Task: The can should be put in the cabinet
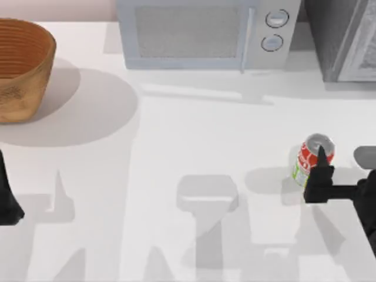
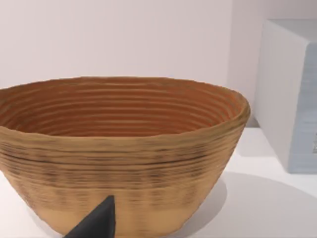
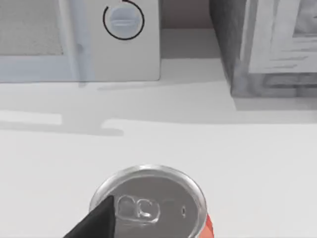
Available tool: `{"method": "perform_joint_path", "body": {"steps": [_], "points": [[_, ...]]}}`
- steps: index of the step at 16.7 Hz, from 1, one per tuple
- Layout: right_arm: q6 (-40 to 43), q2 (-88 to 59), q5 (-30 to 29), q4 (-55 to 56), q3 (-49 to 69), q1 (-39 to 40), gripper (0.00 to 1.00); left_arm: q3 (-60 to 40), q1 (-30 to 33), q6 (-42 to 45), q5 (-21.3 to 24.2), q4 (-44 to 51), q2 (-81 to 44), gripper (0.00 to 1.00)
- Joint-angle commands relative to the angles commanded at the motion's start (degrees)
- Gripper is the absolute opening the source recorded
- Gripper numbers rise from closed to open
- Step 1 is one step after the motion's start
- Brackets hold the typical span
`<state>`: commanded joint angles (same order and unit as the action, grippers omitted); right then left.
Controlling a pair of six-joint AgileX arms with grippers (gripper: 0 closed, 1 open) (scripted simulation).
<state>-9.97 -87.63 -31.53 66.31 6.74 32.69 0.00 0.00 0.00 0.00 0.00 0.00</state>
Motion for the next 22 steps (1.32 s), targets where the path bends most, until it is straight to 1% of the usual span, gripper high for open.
{"method": "perform_joint_path", "body": {"steps": [5, 8, 10, 17, 19, 22], "points": [[-1.29, -22.77, -8.1, 18.01, 2.29, 7.04, 1.0, 0.0, 0.0, 0.0, 0.0, 0.0, 0.0, 1.0], [-1.64, -31.39, -11.31, 25.77, 3.47, 9.71, 1.0, 0.0, 0.0, 0.0, 0.0, 0.0, 0.0, 1.0], [-1.72, -34.49, -12.52, 28.79, 3.98, 10.69, 1.0, 0.0, 0.0, 0.0, 0.0, 0.0, 0.0, 1.0], [-1.66, -35.08, -12.54, 29.28, 4.08, 10.52, 1.0, 0.0, 0.0, 0.0, 0.0, 0.0, 0.0, 1.0], [-1.09, -35.74, -11.02, 28.69, 5.91, 9.03, 1.0, 0.0, 0.0, 0.0, 0.0, 0.0, 0.0, 1.0], [0.3, -37.6, -7.22, 27.0, 10.42, 5.09, 1.0, 0.0, 0.0, 0.0, 0.0, 0.0, 0.0, 1.0]]}}
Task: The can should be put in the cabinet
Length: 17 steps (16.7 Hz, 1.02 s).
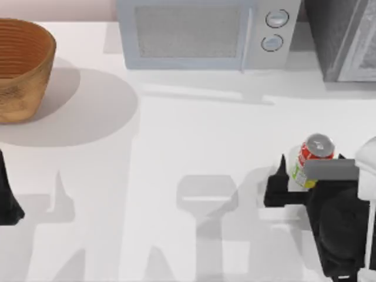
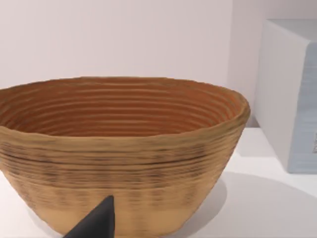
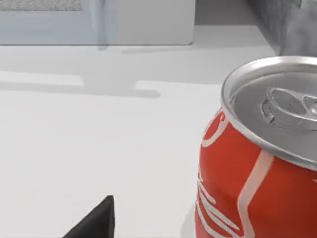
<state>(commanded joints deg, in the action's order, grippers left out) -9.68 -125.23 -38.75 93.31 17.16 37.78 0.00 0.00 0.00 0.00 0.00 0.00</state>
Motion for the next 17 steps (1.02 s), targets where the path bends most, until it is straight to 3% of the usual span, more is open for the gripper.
{"method": "perform_joint_path", "body": {"steps": [4, 8, 17], "points": [[1.25, -1.9, 3.79, -1.73, 4.42, -3.95, 1.0, 0.0, 0.0, 0.0, 0.0, 0.0, 0.0, 1.0], [1.28, -1.95, 3.88, -1.77, 4.53, -4.05, 1.0, 0.0, 0.0, 0.0, 0.0, 0.0, 0.0, 1.0], [1.28, -1.95, 3.88, -1.77, 4.53, -4.05, 0.32, 0.0, 0.0, 0.0, 0.0, 0.0, 0.0, 1.0]]}}
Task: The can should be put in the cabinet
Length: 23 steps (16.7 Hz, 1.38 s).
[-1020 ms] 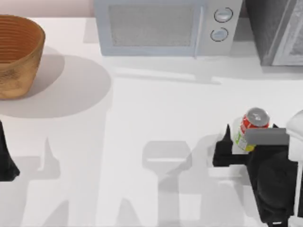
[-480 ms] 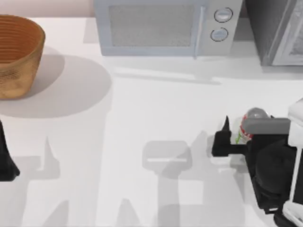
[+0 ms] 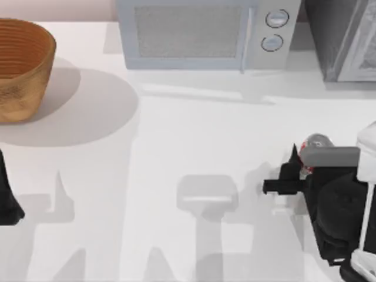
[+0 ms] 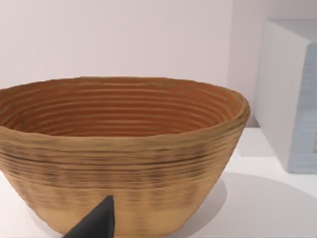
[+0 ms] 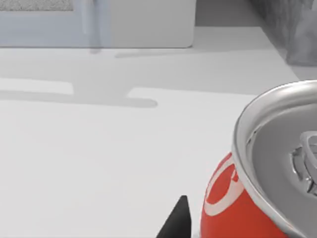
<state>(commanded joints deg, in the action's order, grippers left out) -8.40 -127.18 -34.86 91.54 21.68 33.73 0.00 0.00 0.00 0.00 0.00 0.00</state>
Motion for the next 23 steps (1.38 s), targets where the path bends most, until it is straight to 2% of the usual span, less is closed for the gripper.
{"method": "perform_joint_path", "body": {"steps": [4, 5, 16, 19, 23], "points": [[0.0, 0.0, 0.0, 0.0, 0.0, 0.0, 0.02, 0.0, 0.0, 0.0, 0.0, 0.0, 0.0, 1.0], [0.0, 0.0, 0.0, 0.0, 0.0, 0.0, 0.0, 0.0, 0.0, 0.0, 0.0, 0.0, 0.0, 1.0], [-0.07, 2.12, 0.09, -1.89, 0.32, 0.12, 0.0, 0.0, 0.0, 0.0, 0.0, 0.0, 0.0, 1.0], [-0.01, 8.85, 0.26, -8.94, 1.4, 0.22, 0.0, 0.0, 0.0, 0.0, 0.0, 0.0, 0.0, 1.0], [0.17, 22.09, 0.35, -24.47, 3.27, 0.23, 0.0, 0.0, 0.0, 0.0, 0.0, 0.0, 0.0, 1.0]]}}
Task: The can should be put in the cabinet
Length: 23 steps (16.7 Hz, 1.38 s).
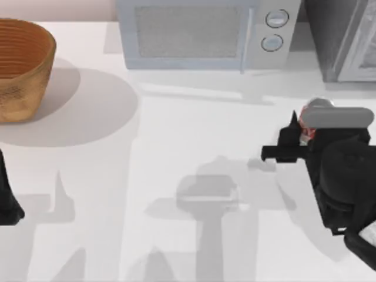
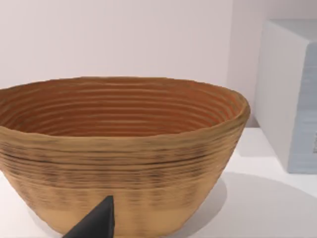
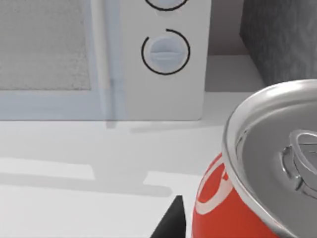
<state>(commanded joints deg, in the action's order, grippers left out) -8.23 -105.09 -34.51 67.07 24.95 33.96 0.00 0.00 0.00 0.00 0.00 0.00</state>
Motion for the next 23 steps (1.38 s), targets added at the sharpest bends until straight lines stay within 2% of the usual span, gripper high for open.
{"method": "perform_joint_path", "body": {"steps": [5, 8, 16, 19, 23], "points": [[0.0, 17.2, 0.12, -20.86, 2.24, -0.04, 0.0, 0.0, 0.0, 0.0, 0.0, 0.0, 0.0, 1.0], [-0.16, 24.24, 0.2, -28.46, 3.09, -0.05, 0.0, 0.0, 0.0, 0.0, 0.0, 0.0, 0.0, 1.0], [-0.27, 26.86, 0.6, -30.74, 2.97, -0.32, 0.0, 0.0, 0.0, 0.0, 0.0, 0.0, 0.0, 1.0], [0.33, 32.37, 3.13, -33.04, 1.25, -2.41, 0.0, 0.0, 0.0, 0.0, 0.0, 0.0, 0.0, 1.0], [1.87, 46.82, 9.14, -39.21, -3.47, -8.01, 0.0, 0.0, 0.0, 0.0, 0.0, 0.0, 0.0, 1.0]]}}
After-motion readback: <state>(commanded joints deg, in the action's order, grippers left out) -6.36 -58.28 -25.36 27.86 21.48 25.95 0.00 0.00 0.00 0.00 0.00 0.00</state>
